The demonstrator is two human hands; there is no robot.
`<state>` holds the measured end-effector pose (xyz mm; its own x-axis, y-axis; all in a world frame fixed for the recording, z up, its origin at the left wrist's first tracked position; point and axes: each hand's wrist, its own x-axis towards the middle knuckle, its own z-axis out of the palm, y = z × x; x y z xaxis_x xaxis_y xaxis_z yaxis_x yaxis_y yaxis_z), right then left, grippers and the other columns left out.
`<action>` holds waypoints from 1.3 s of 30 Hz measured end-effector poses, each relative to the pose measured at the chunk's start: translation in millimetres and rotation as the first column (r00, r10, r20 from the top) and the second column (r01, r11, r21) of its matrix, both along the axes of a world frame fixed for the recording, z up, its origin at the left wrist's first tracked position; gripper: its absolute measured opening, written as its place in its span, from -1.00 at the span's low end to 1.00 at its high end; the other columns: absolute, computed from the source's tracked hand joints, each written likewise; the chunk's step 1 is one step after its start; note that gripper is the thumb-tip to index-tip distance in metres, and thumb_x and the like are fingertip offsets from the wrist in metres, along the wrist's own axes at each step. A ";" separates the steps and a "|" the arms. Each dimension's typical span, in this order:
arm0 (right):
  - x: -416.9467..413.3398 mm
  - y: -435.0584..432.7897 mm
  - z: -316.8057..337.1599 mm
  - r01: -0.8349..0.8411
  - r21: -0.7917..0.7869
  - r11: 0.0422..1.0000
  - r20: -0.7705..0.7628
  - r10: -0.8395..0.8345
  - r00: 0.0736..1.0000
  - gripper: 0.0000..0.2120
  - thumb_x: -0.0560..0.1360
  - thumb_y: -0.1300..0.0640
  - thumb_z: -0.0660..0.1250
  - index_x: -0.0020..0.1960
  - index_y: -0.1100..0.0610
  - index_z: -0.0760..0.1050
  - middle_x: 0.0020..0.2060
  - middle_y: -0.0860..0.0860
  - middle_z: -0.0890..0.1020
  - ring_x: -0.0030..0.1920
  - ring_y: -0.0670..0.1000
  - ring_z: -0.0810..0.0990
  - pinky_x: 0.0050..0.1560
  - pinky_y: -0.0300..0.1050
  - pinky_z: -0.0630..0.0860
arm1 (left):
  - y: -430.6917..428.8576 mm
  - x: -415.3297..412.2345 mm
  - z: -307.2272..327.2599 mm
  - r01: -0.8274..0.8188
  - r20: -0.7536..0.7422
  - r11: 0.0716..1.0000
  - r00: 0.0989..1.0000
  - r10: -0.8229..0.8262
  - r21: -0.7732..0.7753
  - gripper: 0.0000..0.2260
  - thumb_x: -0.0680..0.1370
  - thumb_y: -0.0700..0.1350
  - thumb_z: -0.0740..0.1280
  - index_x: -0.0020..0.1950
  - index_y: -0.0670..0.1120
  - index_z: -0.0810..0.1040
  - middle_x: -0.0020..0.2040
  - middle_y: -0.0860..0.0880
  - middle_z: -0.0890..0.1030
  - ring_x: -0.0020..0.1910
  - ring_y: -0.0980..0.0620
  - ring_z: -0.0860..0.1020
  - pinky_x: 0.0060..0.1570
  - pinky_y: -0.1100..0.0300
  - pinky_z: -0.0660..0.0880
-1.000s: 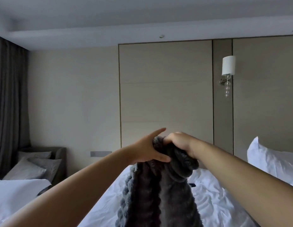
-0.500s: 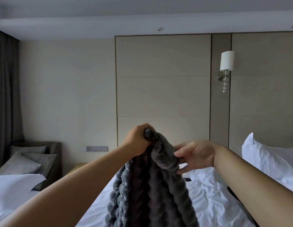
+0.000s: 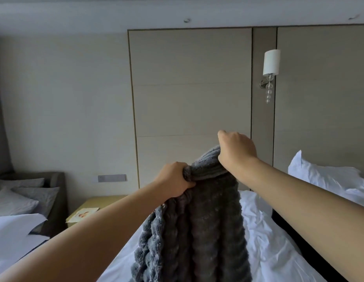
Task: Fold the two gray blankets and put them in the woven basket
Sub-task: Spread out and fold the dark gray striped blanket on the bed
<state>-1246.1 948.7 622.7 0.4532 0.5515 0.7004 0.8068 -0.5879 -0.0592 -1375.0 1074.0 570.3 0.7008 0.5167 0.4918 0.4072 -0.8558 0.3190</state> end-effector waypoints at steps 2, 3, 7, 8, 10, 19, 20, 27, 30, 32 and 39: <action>8.1 -0.6 6.4 0.098 -0.033 0.995 -0.062 -0.099 0.993 -0.92 0.46 0.34 0.24 -0.12 0.19 0.45 -0.28 0.08 0.51 -0.28 0.11 0.50 -0.33 -0.15 0.34 | 5.7 -1.7 2.2 -0.010 0.100 1.000 0.995 0.009 0.005 -0.81 0.40 -0.01 0.48 -0.03 0.01 0.60 -0.17 0.06 0.57 -0.10 0.02 0.53 -0.20 0.24 0.35; 14.4 -2.5 11.1 0.169 -0.092 0.981 -0.168 -0.183 0.969 -0.88 0.48 0.25 0.26 -0.01 0.20 0.52 -0.13 0.12 0.60 -0.12 0.16 0.57 -0.22 -0.14 0.41 | 12.0 -5.8 4.0 -0.043 0.157 0.999 0.986 0.045 -0.018 -0.77 0.40 0.00 0.49 0.00 -0.03 0.62 -0.17 0.06 0.56 -0.11 0.05 0.50 -0.19 0.24 0.36; 62.7 -33.5 16.2 0.182 -0.558 0.810 -0.472 -0.490 0.733 -0.76 0.56 0.22 0.17 -0.28 0.17 0.44 -0.32 0.10 0.63 -0.35 0.00 0.56 -0.29 -0.25 0.45 | 65.5 -51.8 6.0 -0.336 0.119 0.935 0.930 0.349 -0.118 -0.75 0.43 0.08 0.47 -0.19 -0.09 0.56 -0.23 -0.02 0.57 -0.12 -0.08 0.57 -0.23 0.22 0.33; 81.5 -44.4 10.5 0.143 -0.584 0.799 -0.566 -0.527 0.634 -0.70 0.57 0.27 0.13 -0.33 0.20 0.39 -0.41 0.12 0.54 -0.41 0.00 0.49 -0.34 -0.24 0.39 | 82.8 -69.1 2.9 -0.416 0.063 0.899 0.902 0.427 -0.136 -0.71 0.44 0.11 0.44 -0.13 -0.13 0.58 -0.16 -0.09 0.61 -0.08 -0.12 0.59 -0.20 0.22 0.37; 112.6 -73.3 -8.5 0.092 -0.484 0.870 -0.721 -0.456 0.523 -0.71 0.55 0.36 0.12 -0.34 0.28 0.37 -0.41 0.16 0.44 -0.40 0.05 0.42 -0.36 -0.18 0.36 | 111.5 -104.7 -8.2 -0.548 -0.036 0.822 0.834 0.550 -0.155 -0.60 0.47 0.14 0.40 0.00 -0.21 0.59 -0.02 -0.20 0.64 0.00 -0.19 0.59 -0.13 0.18 0.41; 103.5 -60.6 -47.5 0.009 0.282 0.959 -0.958 0.282 -0.044 -0.64 0.54 0.35 0.14 -0.40 0.27 0.51 -0.59 0.09 0.54 -0.61 -0.03 0.56 -0.57 -0.27 0.52 | 104.7 -96.9 -32.4 -0.149 0.057 0.553 0.939 0.338 -0.820 -0.51 0.49 0.10 0.39 0.15 -0.31 0.51 -0.03 -0.25 0.62 -0.11 -0.17 0.61 -0.11 0.08 0.57; 95.3 -54.3 -44.7 -0.029 0.395 0.918 -0.916 0.392 -0.088 -0.72 0.56 0.34 0.12 -0.26 0.26 0.52 -0.51 0.10 0.61 -0.52 -0.03 0.62 -0.50 -0.22 0.58 | 101.2 -88.8 -29.9 -0.011 0.167 0.508 0.938 0.304 -0.861 -0.53 0.48 0.07 0.41 0.14 -0.32 0.52 -0.01 -0.26 0.62 -0.11 -0.17 0.62 -0.10 0.06 0.58; 88.7 -43.7 -70.7 -0.088 0.264 0.960 -0.783 0.267 0.562 -0.79 0.39 0.44 0.37 -0.16 0.15 0.51 -0.11 0.14 0.60 -0.16 0.09 0.54 -0.23 -0.16 0.49 | 109.9 -85.0 -45.2 -0.008 0.250 0.604 0.905 0.343 -0.797 -0.68 0.38 -0.22 0.53 0.10 -0.25 0.60 0.06 -0.24 0.63 0.06 -0.20 0.60 0.15 -0.04 0.53; 108.0 -61.5 -104.6 0.080 0.103 0.992 -0.693 0.014 0.721 -0.85 0.35 0.36 0.35 -0.28 0.13 0.53 -0.27 0.14 0.60 -0.22 0.13 0.56 -0.30 -0.17 0.42 | 119.4 -110.4 -69.9 -0.468 -0.041 0.728 0.853 0.520 -0.501 -0.71 0.41 -0.12 0.51 0.06 -0.23 0.63 0.00 -0.18 0.64 0.01 -0.16 0.58 0.03 0.11 0.52; 119.9 -68.7 -121.7 0.212 0.367 0.906 -0.807 0.197 0.556 -0.86 0.41 0.34 0.31 -0.12 0.15 0.57 -0.24 0.17 0.61 -0.34 0.08 0.60 -0.37 -0.19 0.49 | 126.6 -129.8 -82.6 -0.560 0.002 0.699 0.780 0.626 -0.446 -0.76 0.47 -0.12 0.45 0.04 -0.24 0.64 0.00 -0.21 0.64 0.02 -0.20 0.57 0.00 0.10 0.49; 138.4 -59.7 -170.7 0.428 0.473 0.770 -0.873 0.476 0.106 -0.83 0.56 0.20 0.20 0.14 0.14 0.46 -0.11 0.14 0.54 -0.15 0.14 0.51 -0.20 -0.06 0.46 | 129.8 -145.3 -138.4 -0.440 -0.237 0.364 0.842 0.484 -0.821 -0.69 0.62 -0.08 0.24 0.31 -0.20 0.40 0.27 -0.25 0.48 0.11 -0.25 0.55 -0.19 -0.07 0.59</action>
<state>-1107.7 889.0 452.0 0.9128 0.3439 -0.2202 -0.2189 -0.0434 -0.9748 -1520.4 1203.9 431.9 0.2101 0.9185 -0.3350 0.6201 0.1397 0.7720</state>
